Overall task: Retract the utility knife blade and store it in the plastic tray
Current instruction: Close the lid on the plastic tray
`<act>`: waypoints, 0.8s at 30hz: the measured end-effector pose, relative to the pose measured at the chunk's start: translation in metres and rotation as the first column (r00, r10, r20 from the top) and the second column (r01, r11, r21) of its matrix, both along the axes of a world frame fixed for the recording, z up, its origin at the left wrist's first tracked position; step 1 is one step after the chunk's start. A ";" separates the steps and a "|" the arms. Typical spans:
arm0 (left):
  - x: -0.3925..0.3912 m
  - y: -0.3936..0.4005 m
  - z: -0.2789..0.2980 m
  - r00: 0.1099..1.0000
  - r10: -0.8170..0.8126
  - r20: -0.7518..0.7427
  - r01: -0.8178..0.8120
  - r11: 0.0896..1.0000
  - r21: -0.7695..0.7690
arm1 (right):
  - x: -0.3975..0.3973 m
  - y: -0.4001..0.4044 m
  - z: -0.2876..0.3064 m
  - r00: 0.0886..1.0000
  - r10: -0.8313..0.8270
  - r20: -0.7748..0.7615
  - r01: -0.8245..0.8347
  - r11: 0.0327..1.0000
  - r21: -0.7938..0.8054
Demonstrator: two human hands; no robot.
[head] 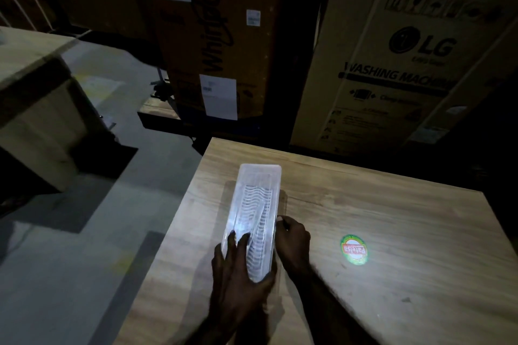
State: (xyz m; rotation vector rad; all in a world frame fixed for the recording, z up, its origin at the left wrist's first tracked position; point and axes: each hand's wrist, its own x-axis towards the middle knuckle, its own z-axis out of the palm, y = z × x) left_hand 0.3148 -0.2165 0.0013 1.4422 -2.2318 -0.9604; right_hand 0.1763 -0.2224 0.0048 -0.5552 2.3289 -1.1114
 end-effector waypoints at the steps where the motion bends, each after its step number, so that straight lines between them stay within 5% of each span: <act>1: 0.000 0.001 -0.004 0.999 -0.016 0.027 0.017 0.999 -0.030 | 0.000 0.001 0.001 1.000 0.000 0.001 0.000 1.000 -0.005; 13: 0.011 -0.014 -0.020 0.966 -0.170 0.195 0.176 0.984 -0.014 | -0.006 0.007 0.004 0.985 0.160 -0.069 -0.156 0.986 0.059; 18: 0.026 -0.046 -0.003 0.956 -0.276 0.103 0.267 0.959 0.094 | -0.011 0.009 0.002 0.959 0.277 -0.064 -0.272 0.959 0.079; 24: 0.039 -0.083 0.000 0.874 -0.429 0.230 0.382 0.897 0.221 | -0.022 0.005 0.006 0.815 0.559 -0.150 -0.523 0.822 0.225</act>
